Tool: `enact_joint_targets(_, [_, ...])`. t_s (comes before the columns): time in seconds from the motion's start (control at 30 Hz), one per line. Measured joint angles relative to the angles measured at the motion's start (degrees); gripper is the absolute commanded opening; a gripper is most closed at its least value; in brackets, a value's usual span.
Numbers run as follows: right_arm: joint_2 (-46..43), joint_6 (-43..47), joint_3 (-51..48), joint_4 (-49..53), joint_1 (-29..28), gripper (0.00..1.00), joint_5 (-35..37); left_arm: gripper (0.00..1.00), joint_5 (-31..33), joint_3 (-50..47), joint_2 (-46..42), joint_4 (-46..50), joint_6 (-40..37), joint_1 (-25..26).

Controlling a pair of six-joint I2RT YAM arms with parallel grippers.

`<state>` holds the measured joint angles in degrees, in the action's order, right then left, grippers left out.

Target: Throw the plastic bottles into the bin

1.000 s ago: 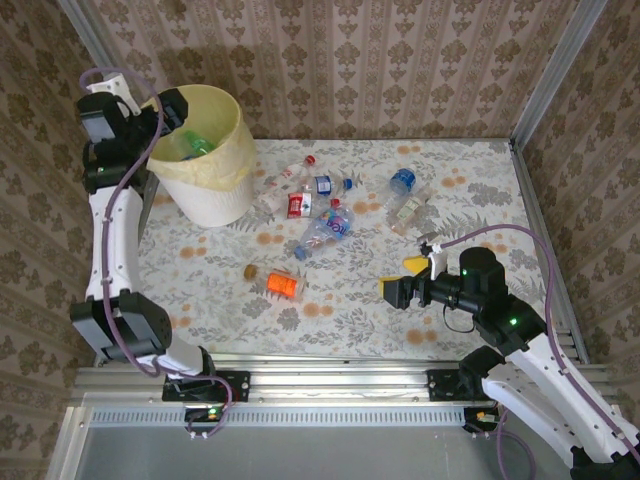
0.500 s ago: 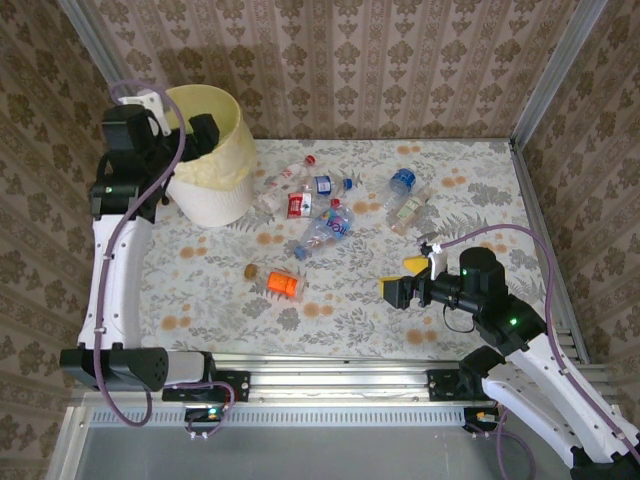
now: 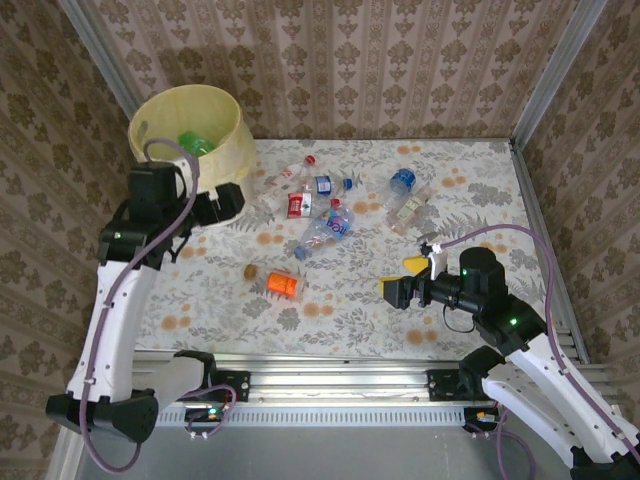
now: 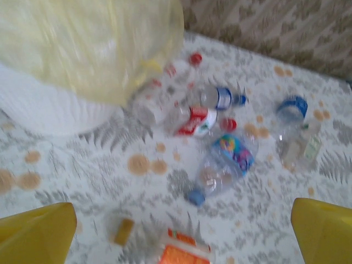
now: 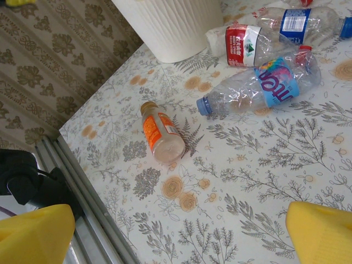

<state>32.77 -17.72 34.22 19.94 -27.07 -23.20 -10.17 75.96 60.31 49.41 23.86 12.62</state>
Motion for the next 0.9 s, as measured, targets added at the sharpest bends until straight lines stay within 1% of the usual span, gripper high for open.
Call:
enact_joint_targets(0.2, [0.0,0.0,0.0,0.0,0.0,1.0,0.0,0.99,-1.8,-11.3,-2.0,3.0,4.1,6.9])
enact_joint_targets(0.33, [0.0,0.0,0.0,0.0,0.0,1.0,0.0,0.99,-2.1,-17.3,-3.2,3.5,7.8,10.1])
enact_joint_targets(0.43, [-0.1,0.0,0.0,0.0,0.0,1.0,0.0,0.99,-2.4,-21.3,-4.1,2.8,10.8,12.2])
enact_joint_targets(0.53, [-0.2,0.0,0.0,0.0,0.0,1.0,0.0,0.98,-3.5,-25.9,-4.0,-0.1,13.6,14.1])
enact_joint_targets(0.7, [-0.4,0.0,0.0,0.0,0.0,1.0,0.0,0.98,-5.3,-31.6,-1.9,-3.9,17.0,14.8])
enact_joint_targets(0.9, [-0.6,0.0,-0.1,0.0,0.0,1.0,0.0,0.98,-7.3,-33.6,0.4,-9.5,20.2,15.1])
